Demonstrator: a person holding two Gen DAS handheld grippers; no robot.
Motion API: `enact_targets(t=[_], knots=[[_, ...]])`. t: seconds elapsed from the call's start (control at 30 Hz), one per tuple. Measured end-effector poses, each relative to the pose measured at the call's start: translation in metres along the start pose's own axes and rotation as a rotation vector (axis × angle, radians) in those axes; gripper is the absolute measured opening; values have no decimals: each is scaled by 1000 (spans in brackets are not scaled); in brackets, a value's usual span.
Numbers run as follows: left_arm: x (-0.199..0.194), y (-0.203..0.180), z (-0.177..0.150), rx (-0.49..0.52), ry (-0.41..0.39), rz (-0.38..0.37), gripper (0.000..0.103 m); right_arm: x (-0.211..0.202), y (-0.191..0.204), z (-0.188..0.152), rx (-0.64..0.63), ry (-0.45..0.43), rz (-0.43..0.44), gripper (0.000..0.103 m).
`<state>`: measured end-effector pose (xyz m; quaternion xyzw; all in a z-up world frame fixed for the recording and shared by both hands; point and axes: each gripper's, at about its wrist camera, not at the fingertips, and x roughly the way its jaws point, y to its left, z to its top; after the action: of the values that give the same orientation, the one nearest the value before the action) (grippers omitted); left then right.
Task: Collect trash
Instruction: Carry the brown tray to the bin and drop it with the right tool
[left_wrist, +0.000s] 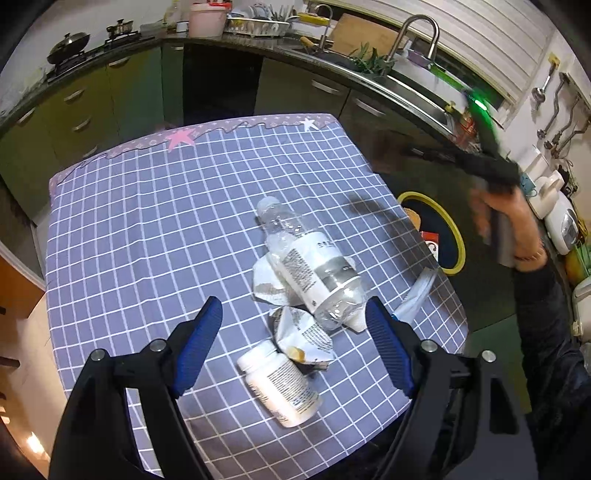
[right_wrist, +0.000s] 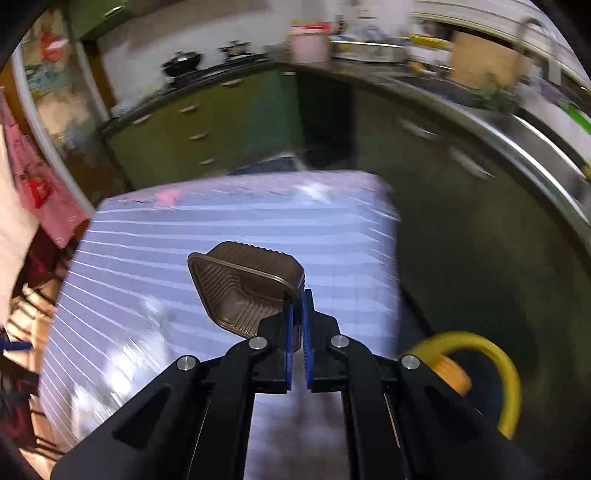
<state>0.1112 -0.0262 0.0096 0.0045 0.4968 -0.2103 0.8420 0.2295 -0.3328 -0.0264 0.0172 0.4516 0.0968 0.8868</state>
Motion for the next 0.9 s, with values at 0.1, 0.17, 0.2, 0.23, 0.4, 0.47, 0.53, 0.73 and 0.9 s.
enact_targets(t=[0.1, 0.17, 0.2, 0.23, 0.4, 0.47, 0.53, 0.73, 0.9], knots=[[7, -7, 2, 14, 11, -11, 76, -24, -56, -35, 62, 15, -97, 5], [13, -13, 4, 24, 20, -18, 76, -35, -94, -60, 111, 41, -162, 5], [16, -16, 6, 30, 23, -21, 76, -37, -113, -74, 141, 62, -184, 5], [18, -18, 6, 34, 26, -23, 76, -37, -124, -82, 161, 78, -194, 5], [27, -30, 10, 53, 44, -28, 76, -19, -167, -125, 233, 180, -227, 7], [28, -35, 11, 60, 49, -24, 76, -11, -174, -130, 248, 211, -234, 39], [27, -37, 12, 64, 52, -21, 79, -16, -175, -134, 260, 184, -231, 46], [28, -38, 16, 61, 65, -2, 82, -52, -161, -125, 242, 88, -197, 47], [44, -32, 28, 11, 138, -13, 82, -71, -145, -123, 216, 52, -168, 49]])
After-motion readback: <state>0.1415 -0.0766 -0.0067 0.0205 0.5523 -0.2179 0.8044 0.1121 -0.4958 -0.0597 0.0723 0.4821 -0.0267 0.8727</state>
